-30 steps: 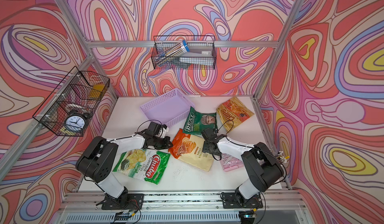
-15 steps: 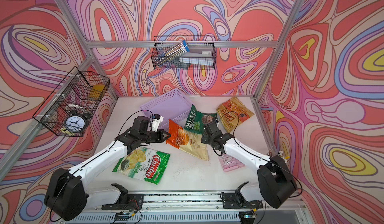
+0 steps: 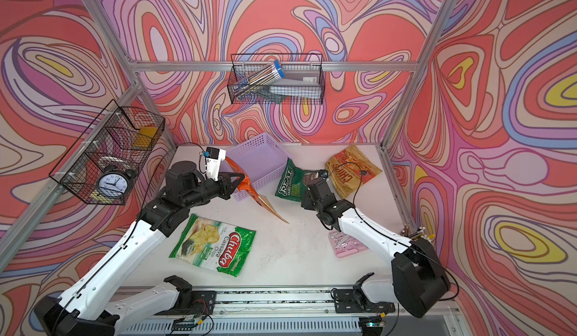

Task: Put the potato chips into the basket
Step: Pick up the potato chip from the center of the board.

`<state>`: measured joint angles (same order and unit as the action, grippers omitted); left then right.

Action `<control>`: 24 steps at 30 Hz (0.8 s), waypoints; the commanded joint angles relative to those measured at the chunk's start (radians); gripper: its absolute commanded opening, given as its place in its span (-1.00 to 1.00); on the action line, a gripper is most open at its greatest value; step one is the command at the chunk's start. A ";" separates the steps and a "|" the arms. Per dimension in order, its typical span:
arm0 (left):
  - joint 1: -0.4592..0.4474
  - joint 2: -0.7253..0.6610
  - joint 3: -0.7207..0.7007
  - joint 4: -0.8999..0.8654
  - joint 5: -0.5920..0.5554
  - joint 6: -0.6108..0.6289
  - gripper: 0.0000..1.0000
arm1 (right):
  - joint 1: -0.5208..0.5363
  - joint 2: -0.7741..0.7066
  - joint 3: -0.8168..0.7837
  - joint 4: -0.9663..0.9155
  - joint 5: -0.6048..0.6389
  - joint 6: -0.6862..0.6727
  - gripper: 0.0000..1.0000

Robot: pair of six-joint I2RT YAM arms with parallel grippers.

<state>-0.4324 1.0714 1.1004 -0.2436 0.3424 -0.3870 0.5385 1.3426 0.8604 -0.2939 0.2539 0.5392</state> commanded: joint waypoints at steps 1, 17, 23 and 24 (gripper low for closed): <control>0.001 0.027 0.080 0.129 -0.097 0.060 -1.00 | 0.005 0.016 -0.001 0.042 -0.019 -0.010 0.40; 0.003 0.275 0.067 0.588 -0.386 0.143 -1.00 | 0.005 0.037 -0.018 0.099 -0.048 -0.053 0.41; 0.006 0.447 0.134 0.698 -0.419 0.230 -1.00 | 0.005 0.042 -0.018 0.111 -0.057 -0.055 0.41; 0.005 0.474 0.147 0.715 -0.426 0.251 -1.00 | 0.005 0.042 -0.018 0.112 -0.060 -0.054 0.42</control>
<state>-0.4320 1.5139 1.1881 0.3130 -0.0475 -0.2161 0.5385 1.3727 0.8497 -0.2043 0.2008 0.4976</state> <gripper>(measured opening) 0.064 0.707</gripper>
